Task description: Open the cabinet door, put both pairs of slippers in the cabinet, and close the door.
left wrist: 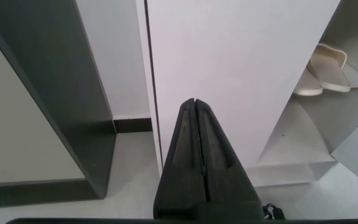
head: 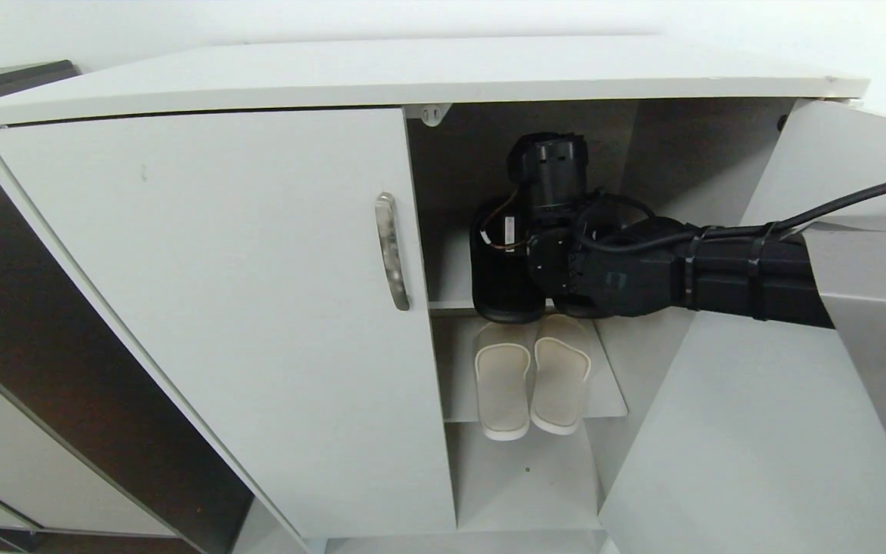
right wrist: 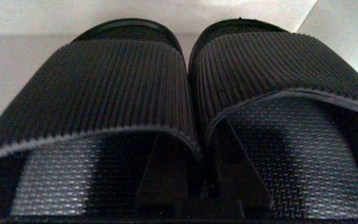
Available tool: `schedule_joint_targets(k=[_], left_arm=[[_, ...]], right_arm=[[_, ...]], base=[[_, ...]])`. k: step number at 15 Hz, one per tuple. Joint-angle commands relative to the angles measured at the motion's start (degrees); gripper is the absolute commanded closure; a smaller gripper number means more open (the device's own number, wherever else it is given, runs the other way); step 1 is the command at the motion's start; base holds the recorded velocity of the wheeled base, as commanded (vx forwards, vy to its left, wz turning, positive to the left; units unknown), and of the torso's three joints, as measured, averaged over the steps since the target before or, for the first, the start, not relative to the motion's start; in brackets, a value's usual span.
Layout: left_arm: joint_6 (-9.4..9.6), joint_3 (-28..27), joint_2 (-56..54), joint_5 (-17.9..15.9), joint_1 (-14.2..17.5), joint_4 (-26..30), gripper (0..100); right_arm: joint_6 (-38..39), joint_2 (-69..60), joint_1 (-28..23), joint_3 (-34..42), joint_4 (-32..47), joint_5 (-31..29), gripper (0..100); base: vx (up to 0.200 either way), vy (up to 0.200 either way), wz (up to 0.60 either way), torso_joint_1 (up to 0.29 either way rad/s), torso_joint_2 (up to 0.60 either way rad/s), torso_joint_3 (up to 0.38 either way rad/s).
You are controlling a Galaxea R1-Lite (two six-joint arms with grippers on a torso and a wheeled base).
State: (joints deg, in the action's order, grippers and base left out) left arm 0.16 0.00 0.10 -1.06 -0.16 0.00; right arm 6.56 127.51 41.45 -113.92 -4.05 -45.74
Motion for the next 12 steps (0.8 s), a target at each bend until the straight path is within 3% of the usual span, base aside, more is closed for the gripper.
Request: schedule_joint_targets(k=[1, 10, 11, 12], left_arm=[[0.02, 0.0, 0.1, 0.0, 0.0, 0.0, 100], [0.02, 0.0, 0.1, 0.0, 0.0, 0.0, 100], [0.02, 0.0, 0.1, 0.0, 0.0, 0.0, 100], [0.02, 0.0, 0.1, 0.0, 0.0, 0.0, 100]], right_arm=[[0.1, 1.7, -0.1, -0.7, 0.0, 0.1, 100], [0.3, 2.0, -0.6, -0.7, -0.3, 0.5, 100], [0.3, 1.9, -0.6, -0.7, -0.3, 0.5, 0], [0.3, 1.8, -0.6, -0.7, -0.3, 0.5, 0]], base=[[0.000, 0.000, 0.00, 0.000, 0.00, 0.000], [0.000, 0.000, 0.00, 0.000, 0.00, 0.000], [0.000, 0.000, 0.00, 0.000, 0.00, 0.000], [0.000, 0.000, 0.00, 0.000, 0.00, 0.000]])
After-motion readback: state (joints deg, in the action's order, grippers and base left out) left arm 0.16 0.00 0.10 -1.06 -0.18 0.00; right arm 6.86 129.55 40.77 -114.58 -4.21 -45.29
